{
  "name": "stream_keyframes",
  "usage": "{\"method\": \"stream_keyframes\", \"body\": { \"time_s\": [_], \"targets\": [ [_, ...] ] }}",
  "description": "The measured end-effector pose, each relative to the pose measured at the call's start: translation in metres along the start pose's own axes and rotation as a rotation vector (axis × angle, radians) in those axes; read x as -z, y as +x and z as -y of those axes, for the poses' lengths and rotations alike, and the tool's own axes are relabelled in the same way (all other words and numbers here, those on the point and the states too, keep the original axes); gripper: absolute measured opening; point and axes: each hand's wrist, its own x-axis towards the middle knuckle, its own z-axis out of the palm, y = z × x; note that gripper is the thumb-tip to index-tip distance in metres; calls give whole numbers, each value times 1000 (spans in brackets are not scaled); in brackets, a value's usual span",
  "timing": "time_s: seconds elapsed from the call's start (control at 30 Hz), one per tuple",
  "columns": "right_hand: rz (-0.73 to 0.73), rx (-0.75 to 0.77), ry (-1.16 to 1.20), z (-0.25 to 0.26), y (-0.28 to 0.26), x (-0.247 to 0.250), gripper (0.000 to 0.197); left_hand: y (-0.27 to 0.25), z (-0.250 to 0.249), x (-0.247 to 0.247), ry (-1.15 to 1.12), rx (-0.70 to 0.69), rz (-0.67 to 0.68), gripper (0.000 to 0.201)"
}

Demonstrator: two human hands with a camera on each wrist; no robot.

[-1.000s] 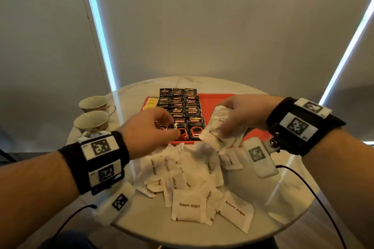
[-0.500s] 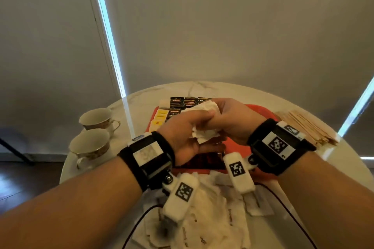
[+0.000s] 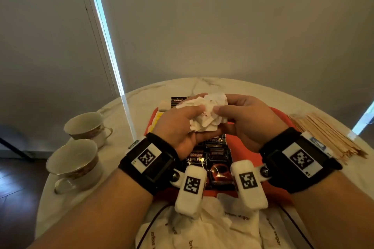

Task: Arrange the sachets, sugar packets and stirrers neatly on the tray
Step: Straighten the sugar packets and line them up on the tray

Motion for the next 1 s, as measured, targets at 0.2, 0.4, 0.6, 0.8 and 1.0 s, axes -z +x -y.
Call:
{"method": "stream_keyframes", "body": {
  "time_s": [0.2,0.4,0.6,0.8,1.0],
  "targets": [
    [-30,55,-30,-8,-3,-3,33,-4,-1,7,80,-86,43,26],
    [-44,16,116,-17,-1,-5,22,-7,-6,15,63,-31,55,23],
    [-58,-43,199,-17,-3,-3,16,-5,-6,20,27,-21,-10,20],
    [-52,-17,220,-12,-7,2,33,-2,-7,20,45,-65,-100,14],
    [-59,-22,164,-8,-9,2,32,-1,-5,17,52,-137,-174,13]
  ]
}}
